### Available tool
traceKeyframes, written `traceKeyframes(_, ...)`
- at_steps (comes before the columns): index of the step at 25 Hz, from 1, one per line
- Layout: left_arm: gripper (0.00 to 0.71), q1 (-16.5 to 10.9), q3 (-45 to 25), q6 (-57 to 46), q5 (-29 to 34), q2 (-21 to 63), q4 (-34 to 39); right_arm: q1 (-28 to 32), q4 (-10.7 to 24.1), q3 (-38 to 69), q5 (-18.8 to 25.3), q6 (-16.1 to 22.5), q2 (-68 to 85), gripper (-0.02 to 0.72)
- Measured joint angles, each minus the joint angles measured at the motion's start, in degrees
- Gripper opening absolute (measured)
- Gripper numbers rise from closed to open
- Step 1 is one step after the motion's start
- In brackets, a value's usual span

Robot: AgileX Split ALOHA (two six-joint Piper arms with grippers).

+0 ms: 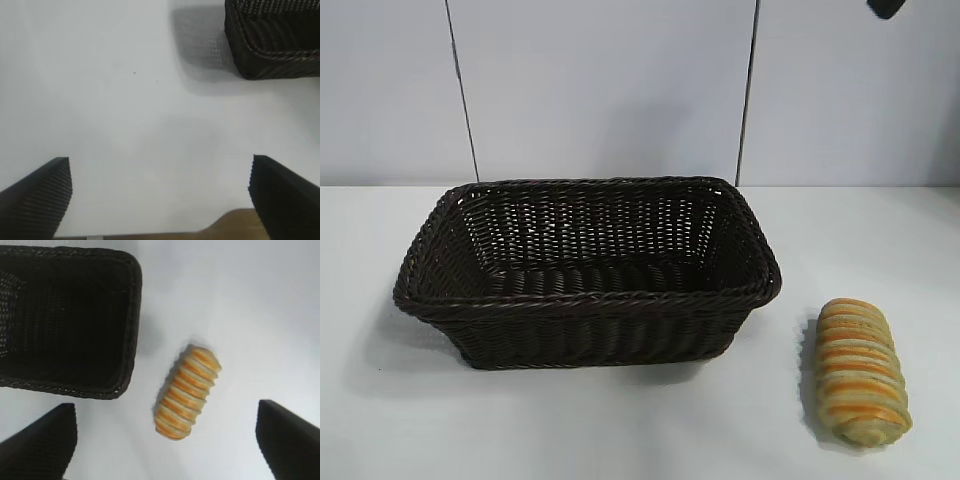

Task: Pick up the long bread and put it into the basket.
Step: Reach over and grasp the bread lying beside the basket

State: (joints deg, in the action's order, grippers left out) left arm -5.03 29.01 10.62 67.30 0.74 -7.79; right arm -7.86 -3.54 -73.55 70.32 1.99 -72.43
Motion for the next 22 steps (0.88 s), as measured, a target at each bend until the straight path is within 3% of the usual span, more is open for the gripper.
traceKeyframes(6, 0.694, 0.0, -1.0, 0.06, -1.67, 0.0, 0.0, 0.0, 0.99, 11.65, -6.38, 1.89, 1.66, 0.695)
traceKeyframes(14, 0.694, 0.0, -1.0, 0.18, -2.05, 0.0, 0.0, 0.0, 1.02, 27.69, -25.46, 4.21, 1.6, 0.695)
traceKeyframes(22, 0.694, 0.0, -1.0, 0.18, -2.12, 0.0, 0.0, 0.0, 0.1, 32.55, -38.83, 5.71, -7.05, 0.695)
